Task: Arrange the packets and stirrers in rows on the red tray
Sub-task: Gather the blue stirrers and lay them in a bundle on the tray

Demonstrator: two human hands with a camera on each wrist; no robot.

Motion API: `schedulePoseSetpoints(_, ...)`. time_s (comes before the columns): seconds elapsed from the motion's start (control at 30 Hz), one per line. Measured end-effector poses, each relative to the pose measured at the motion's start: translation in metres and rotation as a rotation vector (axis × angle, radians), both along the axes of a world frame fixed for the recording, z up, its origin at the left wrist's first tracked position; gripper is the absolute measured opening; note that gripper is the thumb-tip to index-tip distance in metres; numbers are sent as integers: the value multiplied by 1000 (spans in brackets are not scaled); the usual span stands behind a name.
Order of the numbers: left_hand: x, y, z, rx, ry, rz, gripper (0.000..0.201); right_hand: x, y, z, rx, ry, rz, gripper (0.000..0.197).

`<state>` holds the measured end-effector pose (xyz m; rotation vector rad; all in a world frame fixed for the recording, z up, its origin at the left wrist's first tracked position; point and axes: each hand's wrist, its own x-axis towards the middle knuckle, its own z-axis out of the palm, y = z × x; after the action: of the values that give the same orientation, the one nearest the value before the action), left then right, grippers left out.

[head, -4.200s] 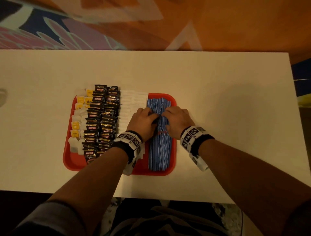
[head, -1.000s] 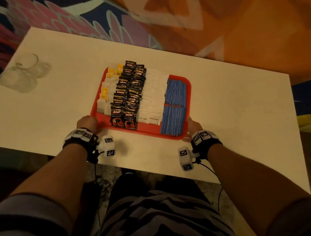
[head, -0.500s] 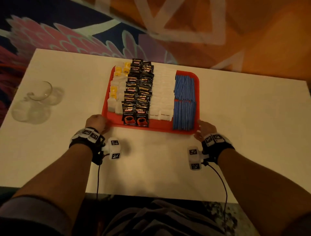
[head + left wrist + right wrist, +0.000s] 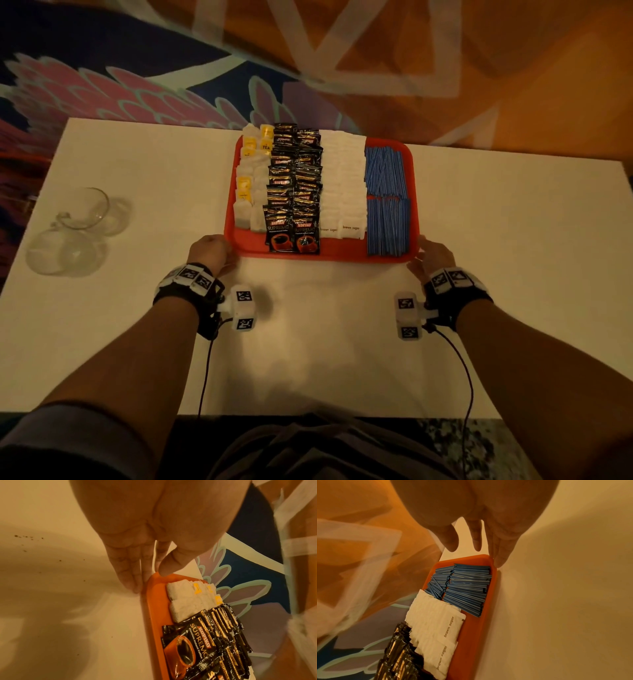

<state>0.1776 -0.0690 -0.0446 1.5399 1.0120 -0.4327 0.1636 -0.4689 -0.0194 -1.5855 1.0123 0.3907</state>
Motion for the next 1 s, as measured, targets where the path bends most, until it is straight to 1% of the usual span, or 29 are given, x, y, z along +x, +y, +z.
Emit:
schedulePoseSetpoints(0.03,1,-1,2,-6,-1,-5,30,1,2,2,53,-18,-41,47)
schedulePoseSetpoints(0.1,2,-1,5,-2,-3,-7,29,2,0,-1,85,-37,-67,47)
schedulePoseSetpoints(0.13,2,-1,4,-3,-10,-7,28,0,0,1,81,-38,-59,43)
schedulePoseSetpoints(0.23,2,-1,5,-6,-17,0,24,-3,1,4,63,4,-128,24)
schedulePoseSetpoints(0.33,0,-2,4,-11,-37,-11,19,-7,-2,3,47,-7,-113,31)
schedulePoseSetpoints(0.43,-7,-3,6,10,-57,-11,24,-10,-1,4,1,-41,-169,26)
schedulePoseSetpoints(0.47,-10,-3,7,22,-66,-8,25,-13,1,6,-26,-38,-147,21)
schedulePoseSetpoints(0.53,-18,-5,11,52,-85,1,19,-15,4,8,-59,-28,-89,5)
schedulePoseSetpoints(0.57,-22,-7,14,69,-93,7,20,-16,6,10,-79,-25,-46,4)
schedulePoseSetpoints(0.63,-32,-12,19,91,-115,24,20,-15,10,13,-98,-21,64,10)
schedulePoseSetpoints(0.7,-45,-17,25,109,-146,42,17,-11,20,17,-77,-27,194,17)
schedulePoseSetpoints(0.77,-61,-20,31,131,-172,82,19,-5,35,21,-67,-65,308,19)
schedulePoseSetpoints(0.87,-88,-17,42,178,-228,132,19,0,75,30,-115,-135,491,21)
schedulePoseSetpoints(0.9,-94,-15,45,191,-240,139,18,-1,89,35,-129,-171,528,22)
schedulePoseSetpoints(1.0,-118,3,51,220,-251,201,15,-3,138,48,-76,-196,619,17)
